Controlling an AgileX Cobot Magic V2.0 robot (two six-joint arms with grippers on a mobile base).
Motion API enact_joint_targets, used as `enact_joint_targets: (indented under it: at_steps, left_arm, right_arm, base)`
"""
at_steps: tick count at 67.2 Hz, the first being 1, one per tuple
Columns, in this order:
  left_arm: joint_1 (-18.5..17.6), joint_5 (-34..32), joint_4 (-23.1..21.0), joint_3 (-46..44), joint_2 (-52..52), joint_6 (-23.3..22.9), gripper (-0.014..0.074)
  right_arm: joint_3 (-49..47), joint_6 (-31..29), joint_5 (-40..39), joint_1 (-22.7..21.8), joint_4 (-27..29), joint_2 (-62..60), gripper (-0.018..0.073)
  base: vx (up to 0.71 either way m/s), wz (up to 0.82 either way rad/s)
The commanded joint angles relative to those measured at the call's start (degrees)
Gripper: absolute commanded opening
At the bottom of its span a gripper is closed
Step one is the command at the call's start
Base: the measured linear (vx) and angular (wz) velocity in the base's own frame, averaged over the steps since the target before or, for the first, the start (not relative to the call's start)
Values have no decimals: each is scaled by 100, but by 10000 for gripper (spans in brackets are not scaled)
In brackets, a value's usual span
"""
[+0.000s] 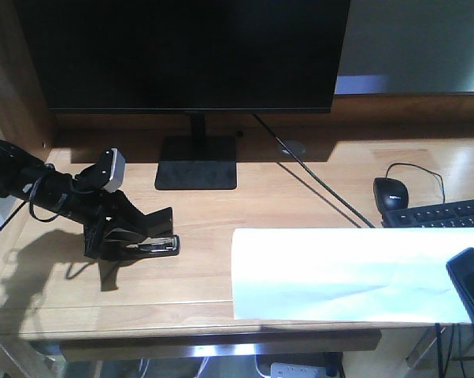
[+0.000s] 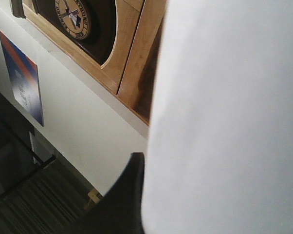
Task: Grab stapler and paper to desk for stapling
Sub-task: 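Lower the stapler onto the desk beside the monitor stand with the left gripper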
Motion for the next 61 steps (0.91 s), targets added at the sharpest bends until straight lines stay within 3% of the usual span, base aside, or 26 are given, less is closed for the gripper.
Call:
enact_joint_targets:
  at_steps: [1, 35, 51, 61]
  left_arm:
    - [12, 102, -474, -179, -327, -205, 93]
    - [12, 51, -471, -192, -629, -703, 459]
    - [-14, 205, -476, -192, -1064, -703, 437]
    - [-42, 457, -470, -192, -1106, -703, 292]
  right_arm:
    - [12, -78, -339, 1, 112, 39, -6]
    - [12, -78, -339, 1, 112, 39, -6]
    - [12, -78, -339, 1, 112, 39, -6]
    - [12, -78, -339, 1, 112, 39, -6]
  base:
    - [0, 0]
    - [0, 0]
    - [0, 0]
    - [0, 0]
